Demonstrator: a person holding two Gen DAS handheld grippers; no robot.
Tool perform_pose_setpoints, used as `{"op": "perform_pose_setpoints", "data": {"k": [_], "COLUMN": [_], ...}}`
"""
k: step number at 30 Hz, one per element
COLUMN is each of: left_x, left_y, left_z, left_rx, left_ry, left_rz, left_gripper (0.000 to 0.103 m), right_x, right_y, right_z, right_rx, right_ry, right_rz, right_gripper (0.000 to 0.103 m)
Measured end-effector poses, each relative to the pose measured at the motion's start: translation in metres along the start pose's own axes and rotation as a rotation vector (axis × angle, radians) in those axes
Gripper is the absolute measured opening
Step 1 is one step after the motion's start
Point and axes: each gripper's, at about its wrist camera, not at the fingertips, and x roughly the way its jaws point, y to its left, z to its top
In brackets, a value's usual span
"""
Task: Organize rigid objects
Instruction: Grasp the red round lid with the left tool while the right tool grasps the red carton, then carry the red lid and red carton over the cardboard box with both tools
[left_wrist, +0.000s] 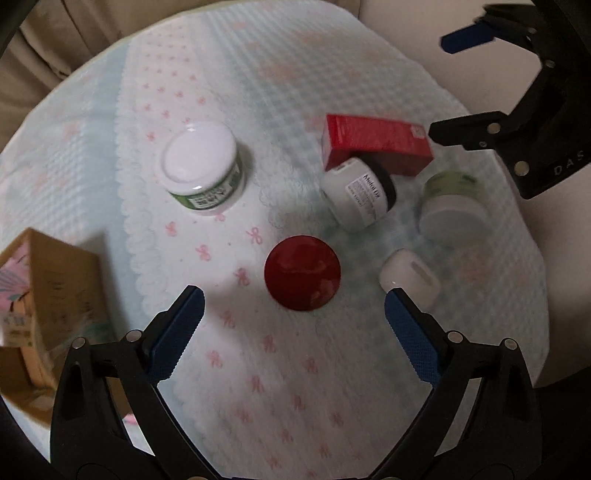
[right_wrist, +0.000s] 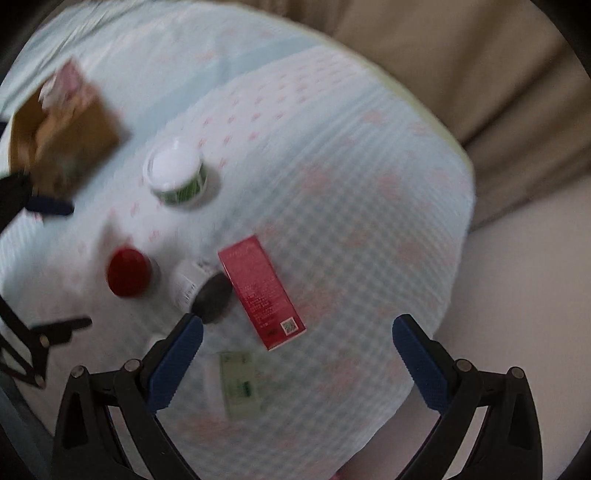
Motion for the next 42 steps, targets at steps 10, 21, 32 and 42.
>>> {"op": "perform_pose_setpoints", "data": {"k": [10, 21, 32, 42], "left_x": [0.064, 0.065, 0.063, 0.021], "left_y": [-0.016, -0.012, -0.012, -0.011], "left_z": [0.003, 0.016, 0.015, 0.023], "left_rx": [0.052, 0.057, 0.074, 0.053], "left_ry": [0.086, 0.068, 0.048, -0.011], "left_rz": [-0.010, -0.006, -0.004, -0.011], "left_gripper": [0.071, 0.051, 0.051, 0.051], "right_x": [0.081, 0.105, 0.100, 0.072], "right_y": [0.011, 0.024, 0.034, 0.021], "right_z": [0.012, 0.024, 0.023, 0.015], "right_rx": [-0.175, -0.248, -0.197, -0.003], "right_ry": [0.085, 0.131, 0.123, 0.101], "right_rz": [0.102, 0.165, 0.135, 0.128], "right_gripper": [0.077, 0.044, 0.042, 0.039]}}
